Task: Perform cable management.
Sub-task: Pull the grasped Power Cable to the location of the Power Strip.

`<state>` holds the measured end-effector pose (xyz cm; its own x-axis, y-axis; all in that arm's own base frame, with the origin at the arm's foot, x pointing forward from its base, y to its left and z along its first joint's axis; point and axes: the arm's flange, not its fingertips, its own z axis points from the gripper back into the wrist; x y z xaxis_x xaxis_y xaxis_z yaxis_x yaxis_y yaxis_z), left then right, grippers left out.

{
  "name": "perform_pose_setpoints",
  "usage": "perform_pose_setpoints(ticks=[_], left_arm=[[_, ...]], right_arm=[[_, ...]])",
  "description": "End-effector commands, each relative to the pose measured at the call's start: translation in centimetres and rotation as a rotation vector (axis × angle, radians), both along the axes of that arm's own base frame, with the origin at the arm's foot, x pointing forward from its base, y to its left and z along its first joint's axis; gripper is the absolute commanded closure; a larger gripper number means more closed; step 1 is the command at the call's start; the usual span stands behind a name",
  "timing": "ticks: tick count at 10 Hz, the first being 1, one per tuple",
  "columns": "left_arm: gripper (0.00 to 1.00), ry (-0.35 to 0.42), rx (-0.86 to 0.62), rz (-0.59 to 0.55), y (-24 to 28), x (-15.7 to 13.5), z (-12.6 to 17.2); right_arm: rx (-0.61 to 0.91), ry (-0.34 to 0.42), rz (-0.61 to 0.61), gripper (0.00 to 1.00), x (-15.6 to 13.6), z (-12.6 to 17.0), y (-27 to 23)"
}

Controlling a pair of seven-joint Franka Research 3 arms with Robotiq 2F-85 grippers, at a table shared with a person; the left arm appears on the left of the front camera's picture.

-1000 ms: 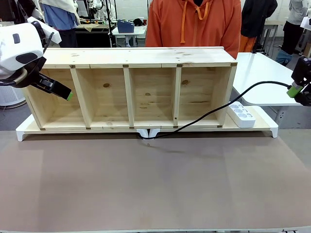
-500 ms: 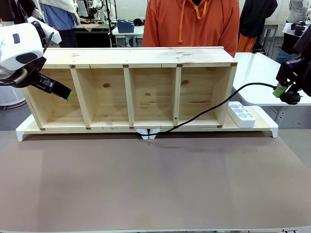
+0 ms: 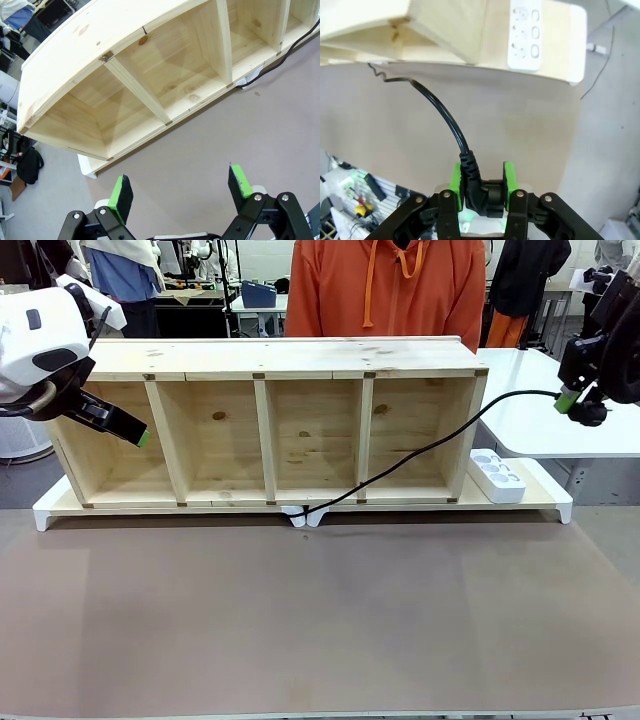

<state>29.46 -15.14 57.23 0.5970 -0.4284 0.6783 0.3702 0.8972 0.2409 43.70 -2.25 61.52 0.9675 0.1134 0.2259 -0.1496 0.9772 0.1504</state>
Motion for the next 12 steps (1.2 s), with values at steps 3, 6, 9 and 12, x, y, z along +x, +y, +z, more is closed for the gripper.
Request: perform_pose_setpoints(ticks=[3, 6, 9, 12], left_arm=[[0.0, 0.002, 0.015, 0.004, 0.1, -0.1, 0.0], [0.0, 0.002, 0.015, 0.004, 0.1, -0.1, 0.0], [0.0, 0.002, 0.015, 0.004, 0.1, -0.1, 0.0], [0.0, 0.002, 0.015, 0.004, 0.1, -0.1, 0.0]], right_arm=[[-0.048, 0.033, -0.097, 0.61, 3.0, 1.7, -1.6], [-0.046, 0.032, -0.117, 0.61, 5.5, 2.2, -2.1], [-0.05, 0.027, -0.113, 0.61, 8.0, 1.8, -1.2], [-0.051, 0.052, -0.076, 0.61, 9.2, 0.5, 0.4]])
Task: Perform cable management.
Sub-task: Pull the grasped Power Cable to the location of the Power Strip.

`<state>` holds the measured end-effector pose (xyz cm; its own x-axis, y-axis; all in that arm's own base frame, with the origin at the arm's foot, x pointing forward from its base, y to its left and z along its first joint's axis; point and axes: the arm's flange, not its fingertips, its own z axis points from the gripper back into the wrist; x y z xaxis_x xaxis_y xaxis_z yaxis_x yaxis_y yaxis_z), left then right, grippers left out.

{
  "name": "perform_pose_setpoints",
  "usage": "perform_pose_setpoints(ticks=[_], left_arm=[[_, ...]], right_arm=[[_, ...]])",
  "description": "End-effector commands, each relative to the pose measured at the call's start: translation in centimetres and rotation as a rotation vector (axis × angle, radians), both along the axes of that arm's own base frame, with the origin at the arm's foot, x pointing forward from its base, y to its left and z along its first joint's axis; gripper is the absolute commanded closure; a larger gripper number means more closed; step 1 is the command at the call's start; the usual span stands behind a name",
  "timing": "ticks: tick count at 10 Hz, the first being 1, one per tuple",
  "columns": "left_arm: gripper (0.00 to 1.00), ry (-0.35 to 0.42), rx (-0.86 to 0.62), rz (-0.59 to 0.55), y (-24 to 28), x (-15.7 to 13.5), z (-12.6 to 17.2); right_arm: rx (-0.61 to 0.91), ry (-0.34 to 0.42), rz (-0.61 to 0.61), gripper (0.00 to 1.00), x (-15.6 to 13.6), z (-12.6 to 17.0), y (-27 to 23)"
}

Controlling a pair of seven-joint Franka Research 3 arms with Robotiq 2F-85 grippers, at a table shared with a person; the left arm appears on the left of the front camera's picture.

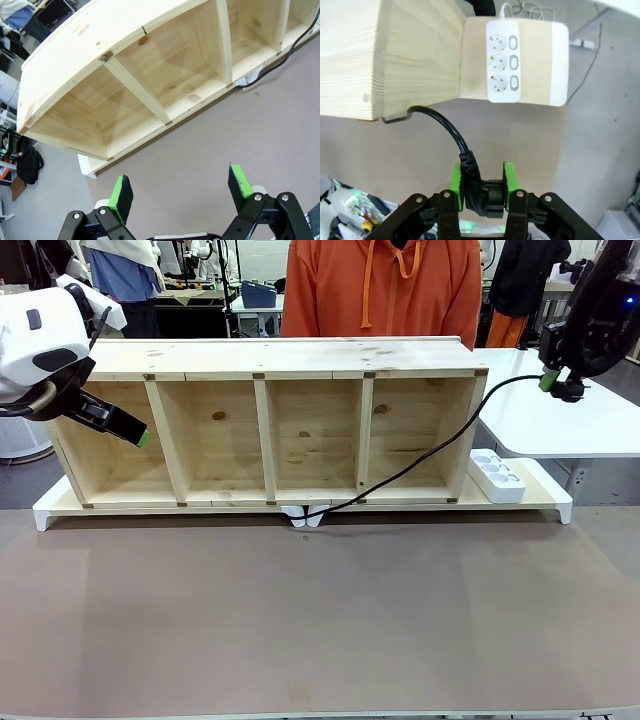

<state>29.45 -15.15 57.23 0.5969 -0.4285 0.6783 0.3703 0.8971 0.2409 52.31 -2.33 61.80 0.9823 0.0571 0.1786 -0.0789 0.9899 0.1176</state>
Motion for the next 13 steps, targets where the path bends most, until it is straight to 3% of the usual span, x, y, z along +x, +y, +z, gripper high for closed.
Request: perform_pose_setpoints(ticks=[1, 9, 11, 13], left_arm=[[0.0, 0.002, 0.015, 0.004, 0.1, -0.1, 0.0], [0.0, 0.002, 0.015, 0.004, 0.1, -0.1, 0.0], [0.0, 0.002, 0.015, 0.004, 0.1, -0.1, 0.0], [0.0, 0.002, 0.015, 0.004, 0.1, -0.1, 0.0]], right_arm=[[-0.018, 0.014, -0.003, 0.61, 0.9, -0.2, 0.9], [-0.009, 0.041, -0.013, 0.61, 4.2, -2.0, 2.1], [0.001, 0.02, -0.018, 0.61, 4.1, -1.8, 2.2], [-0.013, 0.045, 0.017, 0.61, 3.5, -2.5, 1.6]])
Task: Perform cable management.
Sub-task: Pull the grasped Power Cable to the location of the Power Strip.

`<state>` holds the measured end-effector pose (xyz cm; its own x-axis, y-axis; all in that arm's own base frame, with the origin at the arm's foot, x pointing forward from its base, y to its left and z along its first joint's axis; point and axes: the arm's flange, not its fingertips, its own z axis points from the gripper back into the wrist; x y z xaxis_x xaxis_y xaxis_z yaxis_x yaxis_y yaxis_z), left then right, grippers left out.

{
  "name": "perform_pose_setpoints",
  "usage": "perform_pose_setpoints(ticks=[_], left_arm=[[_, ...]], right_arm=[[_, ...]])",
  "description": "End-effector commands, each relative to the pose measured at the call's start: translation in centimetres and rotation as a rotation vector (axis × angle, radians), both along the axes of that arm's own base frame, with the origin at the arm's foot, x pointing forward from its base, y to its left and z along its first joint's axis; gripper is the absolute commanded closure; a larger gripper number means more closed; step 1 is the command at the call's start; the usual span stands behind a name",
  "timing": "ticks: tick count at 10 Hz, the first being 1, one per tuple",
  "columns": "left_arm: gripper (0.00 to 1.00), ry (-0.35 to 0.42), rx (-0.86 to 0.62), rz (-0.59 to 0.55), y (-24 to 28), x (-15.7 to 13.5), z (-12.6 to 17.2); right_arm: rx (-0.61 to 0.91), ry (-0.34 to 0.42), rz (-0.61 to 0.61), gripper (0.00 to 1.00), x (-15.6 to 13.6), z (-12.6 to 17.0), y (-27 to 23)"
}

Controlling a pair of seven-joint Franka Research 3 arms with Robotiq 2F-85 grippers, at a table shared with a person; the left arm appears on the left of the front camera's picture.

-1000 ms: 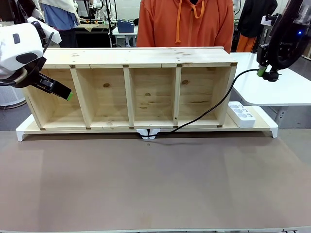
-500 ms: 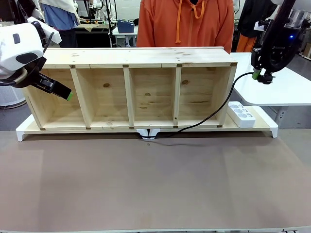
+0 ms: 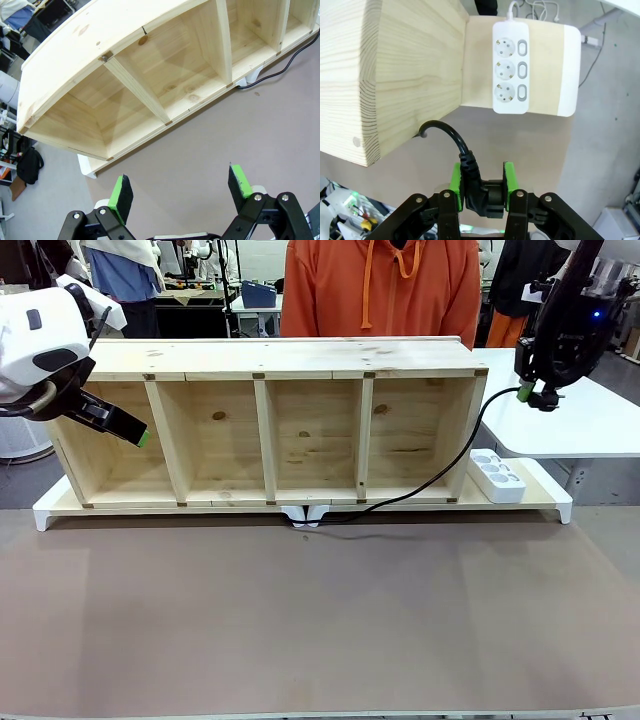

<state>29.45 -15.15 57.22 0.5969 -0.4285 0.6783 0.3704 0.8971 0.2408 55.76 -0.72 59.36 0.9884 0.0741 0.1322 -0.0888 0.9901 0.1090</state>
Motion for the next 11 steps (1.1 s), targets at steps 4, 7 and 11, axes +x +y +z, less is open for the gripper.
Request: perform_pose_setpoints(ticks=[4, 7, 11], left_arm=[[0.0, 0.002, 0.015, 0.004, 0.1, -0.1, 0.0], [0.0, 0.002, 0.015, 0.004, 0.1, -0.1, 0.0], [0.0, 0.002, 0.015, 0.004, 0.1, -0.1, 0.0]], right_arm=[[0.0, 0.002, 0.0, 0.61, 0.0, 0.0, 0.0], [0.002, -0.018, -0.007, 0.61, 1.8, 1.9, -1.0], [-0.003, -0.032, 0.042, 0.61, 4.3, 2.7, -0.2]])
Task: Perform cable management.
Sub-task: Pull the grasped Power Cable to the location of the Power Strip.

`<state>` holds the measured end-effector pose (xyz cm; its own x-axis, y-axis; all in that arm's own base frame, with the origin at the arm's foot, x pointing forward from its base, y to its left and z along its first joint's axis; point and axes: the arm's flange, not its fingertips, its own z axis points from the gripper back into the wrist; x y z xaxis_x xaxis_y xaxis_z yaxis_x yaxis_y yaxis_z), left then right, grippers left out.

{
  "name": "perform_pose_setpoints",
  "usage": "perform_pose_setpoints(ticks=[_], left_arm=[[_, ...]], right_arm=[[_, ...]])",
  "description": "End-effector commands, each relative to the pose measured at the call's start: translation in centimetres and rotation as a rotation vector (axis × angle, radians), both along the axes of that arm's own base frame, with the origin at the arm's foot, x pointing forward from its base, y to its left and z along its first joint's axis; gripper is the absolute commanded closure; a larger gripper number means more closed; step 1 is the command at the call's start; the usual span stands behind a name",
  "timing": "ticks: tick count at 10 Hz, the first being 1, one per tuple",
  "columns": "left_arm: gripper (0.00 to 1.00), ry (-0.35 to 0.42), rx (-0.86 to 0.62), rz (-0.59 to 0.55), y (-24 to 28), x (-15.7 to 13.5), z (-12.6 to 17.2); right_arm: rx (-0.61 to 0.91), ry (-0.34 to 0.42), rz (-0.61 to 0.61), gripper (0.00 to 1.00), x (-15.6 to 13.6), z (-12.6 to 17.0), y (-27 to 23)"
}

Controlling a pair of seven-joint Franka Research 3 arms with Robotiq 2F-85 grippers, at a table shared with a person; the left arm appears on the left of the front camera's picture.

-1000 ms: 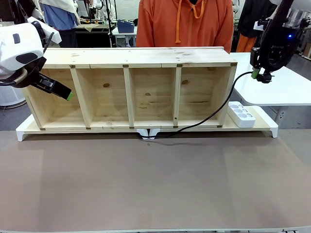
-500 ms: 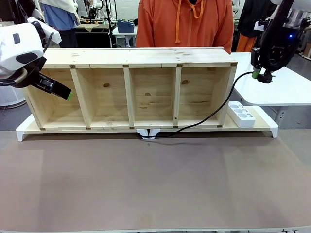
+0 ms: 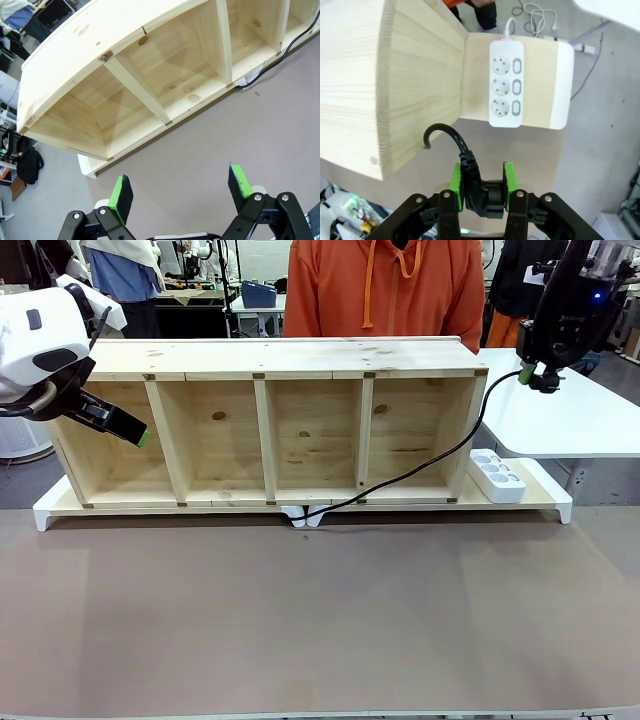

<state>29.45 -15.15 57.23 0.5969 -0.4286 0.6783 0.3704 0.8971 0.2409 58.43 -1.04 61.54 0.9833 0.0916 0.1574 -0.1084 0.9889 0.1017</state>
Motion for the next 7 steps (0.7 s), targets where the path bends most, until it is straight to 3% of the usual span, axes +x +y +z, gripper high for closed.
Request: perform_pose_setpoints(ticks=[1, 4, 7], left_arm=[[0.0, 0.002, 0.015, 0.004, 0.1, -0.1, 0.0], [0.0, 0.002, 0.015, 0.004, 0.1, -0.1, 0.0], [0.0, 0.002, 0.015, 0.004, 0.1, -0.1, 0.0]], right_arm=[[-0.001, 0.0, 0.034, 0.61, 2.4, 0.4, 0.3], [-0.008, 0.043, 0.038, 0.61, 4.9, -0.4, 0.4], [-0.005, 0.044, 0.03, 0.61, 5.3, -0.5, 0.2]])
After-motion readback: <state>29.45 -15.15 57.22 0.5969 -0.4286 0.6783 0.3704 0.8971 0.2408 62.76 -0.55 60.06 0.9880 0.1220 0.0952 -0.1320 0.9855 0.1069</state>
